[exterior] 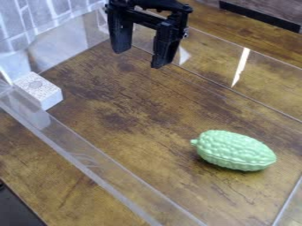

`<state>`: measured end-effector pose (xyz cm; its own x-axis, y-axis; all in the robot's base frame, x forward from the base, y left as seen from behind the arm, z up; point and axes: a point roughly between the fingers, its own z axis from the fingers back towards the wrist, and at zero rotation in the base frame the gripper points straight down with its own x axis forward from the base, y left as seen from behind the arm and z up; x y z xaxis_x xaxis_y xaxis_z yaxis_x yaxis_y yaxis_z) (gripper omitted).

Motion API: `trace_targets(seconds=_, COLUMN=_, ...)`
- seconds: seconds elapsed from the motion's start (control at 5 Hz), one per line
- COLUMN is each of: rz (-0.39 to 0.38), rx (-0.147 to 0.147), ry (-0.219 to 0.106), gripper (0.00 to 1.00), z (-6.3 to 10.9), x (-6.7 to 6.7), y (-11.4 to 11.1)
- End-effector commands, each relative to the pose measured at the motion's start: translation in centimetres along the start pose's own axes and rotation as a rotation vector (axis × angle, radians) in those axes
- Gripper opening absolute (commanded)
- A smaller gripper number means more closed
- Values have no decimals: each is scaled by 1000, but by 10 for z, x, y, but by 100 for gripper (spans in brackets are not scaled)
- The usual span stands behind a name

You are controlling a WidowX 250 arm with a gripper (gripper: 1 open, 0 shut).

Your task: Remove the white object from inside the blue tray and put it on the table

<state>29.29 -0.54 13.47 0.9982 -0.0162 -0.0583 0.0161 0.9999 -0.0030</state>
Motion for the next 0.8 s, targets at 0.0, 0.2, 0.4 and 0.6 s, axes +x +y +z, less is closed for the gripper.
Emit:
trace_targets(seconds=0.0, rz=-5, rx=-4, ry=8, gripper=100, z=-5, x=5, y=-1)
trace_targets(seconds=0.2, rz=-4, rx=-9, ry=5, gripper=100, z=-9, x=16, y=1)
trace_targets(seconds=0.4, rz=-3, rx=-12, ry=-15, gripper=100, z=-4, x=26, y=2)
trace_targets(seconds=0.6, rz=-2, rx=-13, ry=-24, gripper=100, z=-3, x=31, y=6)
